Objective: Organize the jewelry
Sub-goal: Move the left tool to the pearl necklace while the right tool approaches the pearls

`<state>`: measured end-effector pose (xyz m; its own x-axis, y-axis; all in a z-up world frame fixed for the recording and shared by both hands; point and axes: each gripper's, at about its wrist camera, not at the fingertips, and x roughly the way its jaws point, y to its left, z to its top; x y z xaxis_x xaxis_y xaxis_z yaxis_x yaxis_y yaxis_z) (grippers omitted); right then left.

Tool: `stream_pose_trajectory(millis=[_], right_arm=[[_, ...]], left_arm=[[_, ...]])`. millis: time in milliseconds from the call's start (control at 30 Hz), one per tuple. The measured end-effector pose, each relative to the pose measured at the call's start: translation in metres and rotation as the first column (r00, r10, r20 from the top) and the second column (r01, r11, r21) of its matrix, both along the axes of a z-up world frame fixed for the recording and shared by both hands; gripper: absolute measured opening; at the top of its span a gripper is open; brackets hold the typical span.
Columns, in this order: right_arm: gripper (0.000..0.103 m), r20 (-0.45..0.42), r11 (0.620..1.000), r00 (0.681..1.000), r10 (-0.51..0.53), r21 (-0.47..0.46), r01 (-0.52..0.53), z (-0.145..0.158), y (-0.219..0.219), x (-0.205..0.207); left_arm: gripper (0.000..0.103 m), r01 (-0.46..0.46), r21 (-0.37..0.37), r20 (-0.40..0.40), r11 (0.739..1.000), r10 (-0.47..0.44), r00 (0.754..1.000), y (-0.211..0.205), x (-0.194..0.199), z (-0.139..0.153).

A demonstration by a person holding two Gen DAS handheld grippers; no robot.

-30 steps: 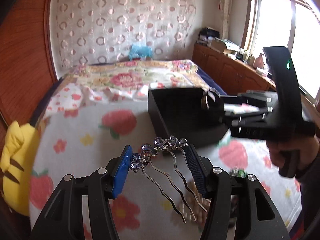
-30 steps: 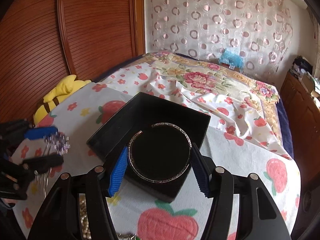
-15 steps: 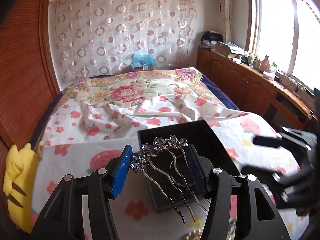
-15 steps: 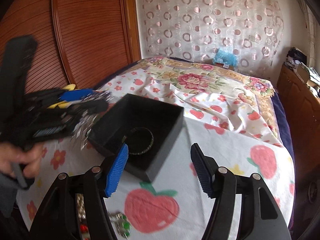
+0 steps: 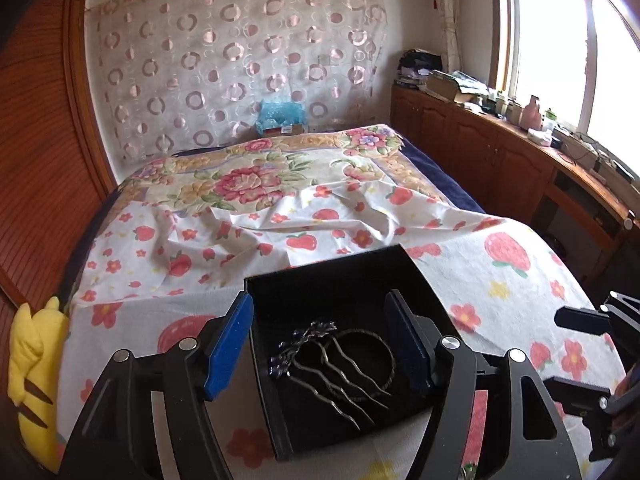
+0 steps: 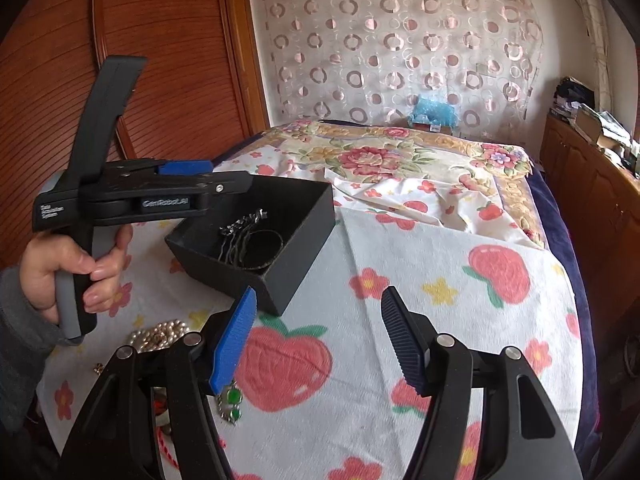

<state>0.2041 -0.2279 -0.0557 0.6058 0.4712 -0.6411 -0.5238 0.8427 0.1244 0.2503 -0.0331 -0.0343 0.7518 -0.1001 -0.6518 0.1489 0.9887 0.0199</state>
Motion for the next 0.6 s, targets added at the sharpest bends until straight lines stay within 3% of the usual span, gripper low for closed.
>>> stream_pose_trajectory(millis=[400, 600], right_arm=[[0.067, 0.001, 0.997, 0.998, 0.067, -0.025, -0.067, -0.013, 0.027, -0.056], [0.051, -0.014, 0.994, 0.995, 0.096, -0.052, -0.096, -0.022, 0.038, -0.076]], left_arm=[[0.066, 0.081, -0.014, -0.025, 0.997, -0.081, 0.996, 0.022, -0.091, -0.008], [0.064, 0.098, -0.065, -0.087, 0.993, -0.103, 0.991, 0.037, -0.118, -0.029]])
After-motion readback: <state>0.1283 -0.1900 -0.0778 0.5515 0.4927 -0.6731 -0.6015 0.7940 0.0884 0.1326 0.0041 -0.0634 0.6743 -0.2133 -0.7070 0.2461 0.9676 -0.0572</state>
